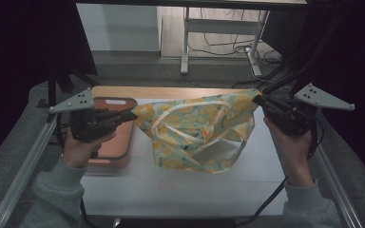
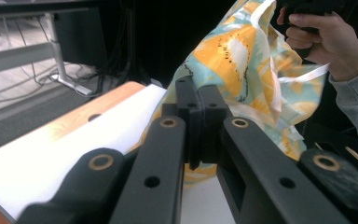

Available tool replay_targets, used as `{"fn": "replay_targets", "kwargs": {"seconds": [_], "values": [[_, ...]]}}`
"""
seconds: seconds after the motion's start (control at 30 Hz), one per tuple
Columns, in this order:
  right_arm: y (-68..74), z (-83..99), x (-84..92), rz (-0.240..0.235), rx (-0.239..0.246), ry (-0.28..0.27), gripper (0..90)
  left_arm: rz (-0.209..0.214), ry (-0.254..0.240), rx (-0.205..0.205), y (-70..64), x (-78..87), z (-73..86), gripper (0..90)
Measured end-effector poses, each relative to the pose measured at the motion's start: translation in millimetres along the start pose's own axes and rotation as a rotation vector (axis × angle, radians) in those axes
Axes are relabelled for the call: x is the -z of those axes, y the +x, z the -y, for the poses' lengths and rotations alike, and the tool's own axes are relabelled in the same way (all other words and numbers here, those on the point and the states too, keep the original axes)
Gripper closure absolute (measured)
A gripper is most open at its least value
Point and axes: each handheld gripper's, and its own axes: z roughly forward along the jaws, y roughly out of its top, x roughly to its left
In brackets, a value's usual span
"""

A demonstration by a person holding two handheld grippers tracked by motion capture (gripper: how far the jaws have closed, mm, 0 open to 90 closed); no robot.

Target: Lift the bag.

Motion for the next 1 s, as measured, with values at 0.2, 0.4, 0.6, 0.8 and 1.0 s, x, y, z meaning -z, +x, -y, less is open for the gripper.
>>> {"fn": "replay_targets", "kwargs": {"seconds": [0.2, 0.4, 0.6, 0.8, 1.0], "values": [[-13.5, 22.9, -27.3, 0.029, -0.028, 0.119, 90.0, -0.003, 0.101, 0.07, 19.3, -28.6, 25.0, 89.7], [-25.4, 75.1, -62.2, 0.049, -0.06, 0.284, 90.0, -0.014, 0.213, 0.161, 42.0, -66.5, 66.1, 89.7], [-36.4, 128.7, -83.7, 0.041, -0.137, 0.39, 90.0, -0.009, 0.293, 0.187, 46.4, -92.6, 94.3, 89.6], [-39.1, 156.8, -88.0, 0.0, -0.159, 0.433, 79.8, -0.013, 0.338, 0.153, 41.9, -105.8, 104.6, 71.5], [-34.2, 152.9, -59.6, -0.077, -0.147, 0.334, 44.3, -0.061, 0.348, 0.139, 37.4, -82.5, 102.9, 23.2]]}}
